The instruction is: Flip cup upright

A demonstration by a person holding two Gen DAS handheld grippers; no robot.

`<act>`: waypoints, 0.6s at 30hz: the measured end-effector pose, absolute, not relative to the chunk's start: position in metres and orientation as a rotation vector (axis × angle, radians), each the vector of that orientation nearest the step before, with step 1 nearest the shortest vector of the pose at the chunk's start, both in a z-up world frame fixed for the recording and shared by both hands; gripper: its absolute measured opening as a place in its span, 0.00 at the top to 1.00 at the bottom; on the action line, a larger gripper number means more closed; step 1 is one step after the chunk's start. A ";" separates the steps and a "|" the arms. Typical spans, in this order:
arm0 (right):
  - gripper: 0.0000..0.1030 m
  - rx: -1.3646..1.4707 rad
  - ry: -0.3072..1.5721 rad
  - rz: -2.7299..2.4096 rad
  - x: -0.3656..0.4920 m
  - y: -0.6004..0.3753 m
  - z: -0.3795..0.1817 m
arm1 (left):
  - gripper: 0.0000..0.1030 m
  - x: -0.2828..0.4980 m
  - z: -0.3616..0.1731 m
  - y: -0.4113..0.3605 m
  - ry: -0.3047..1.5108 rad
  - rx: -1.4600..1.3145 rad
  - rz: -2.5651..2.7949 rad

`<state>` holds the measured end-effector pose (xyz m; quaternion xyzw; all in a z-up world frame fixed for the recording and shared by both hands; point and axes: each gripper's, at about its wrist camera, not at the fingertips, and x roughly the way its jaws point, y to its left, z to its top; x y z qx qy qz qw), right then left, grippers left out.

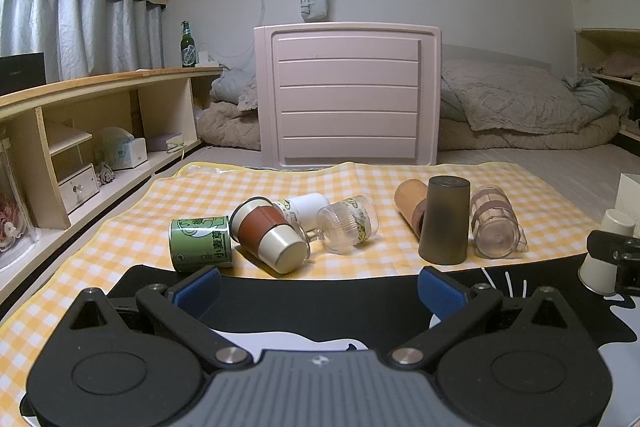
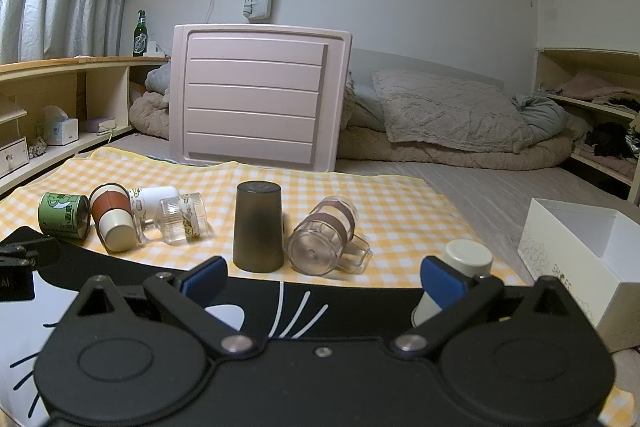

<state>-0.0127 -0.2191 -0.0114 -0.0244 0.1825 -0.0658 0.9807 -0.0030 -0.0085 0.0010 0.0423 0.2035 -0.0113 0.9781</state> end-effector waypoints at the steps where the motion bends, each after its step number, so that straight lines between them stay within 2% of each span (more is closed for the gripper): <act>1: 0.00 -0.049 0.367 -0.133 -0.013 -0.219 -0.011 | 0.00 -0.003 0.001 -0.009 0.410 0.085 -0.022; 18: 0.00 -0.049 0.363 -0.131 -0.016 -0.217 -0.008 | 0.00 -0.003 0.003 -0.017 0.405 0.087 -0.041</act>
